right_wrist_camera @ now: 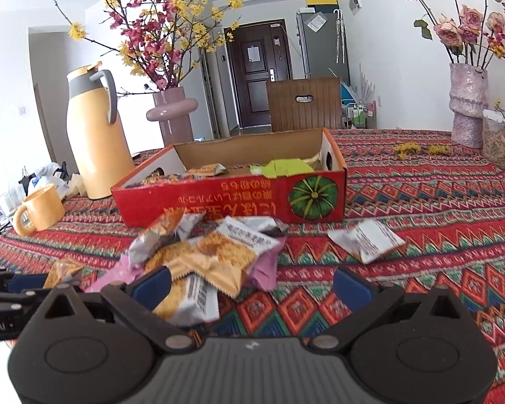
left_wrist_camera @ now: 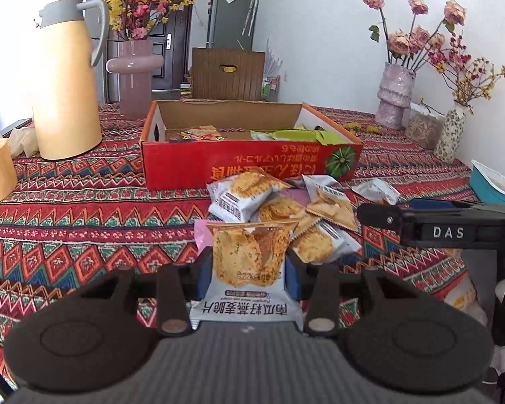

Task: Organize snacks
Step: 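Grasp the pumpkin-seed oat crisp packet with the right tool while the left tool holds its packet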

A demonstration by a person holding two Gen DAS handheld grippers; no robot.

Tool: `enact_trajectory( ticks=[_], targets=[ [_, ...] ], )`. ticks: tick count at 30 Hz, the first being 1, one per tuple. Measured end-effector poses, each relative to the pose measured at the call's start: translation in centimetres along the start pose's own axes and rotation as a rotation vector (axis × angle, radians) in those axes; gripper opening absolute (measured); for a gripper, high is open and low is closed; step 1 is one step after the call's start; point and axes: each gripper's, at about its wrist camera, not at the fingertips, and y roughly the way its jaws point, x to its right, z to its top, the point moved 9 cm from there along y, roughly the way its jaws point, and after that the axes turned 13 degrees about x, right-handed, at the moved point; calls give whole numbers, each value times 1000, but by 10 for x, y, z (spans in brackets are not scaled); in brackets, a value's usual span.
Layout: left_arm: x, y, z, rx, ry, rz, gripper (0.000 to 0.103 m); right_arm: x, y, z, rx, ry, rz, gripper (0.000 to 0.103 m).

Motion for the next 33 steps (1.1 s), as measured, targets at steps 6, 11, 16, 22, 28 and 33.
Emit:
enact_trajectory(
  ticks=[6,11,16,22,28,33],
  targets=[
    [-14,13,4,0,-13,29,43,-9,38,12,-23,45,-9,84],
    [-23,20,8,-2,-20,37,43,-13,62,9,-63,60,-28,82],
    [-30,27,10,-3,-33,40,43,-8,66,-5,-100,76,-43,81],
    [-34,36,8,-16,-45,36,43,0,62,-17,-123,97,-42,55],
    [-37,39,11,-13,-49,38,43,7,54,-21,-123,83,-36,43],
    [-38,40,17,-2,-49,43,43,14,46,-17,-95,91,-41,43]
  ],
)
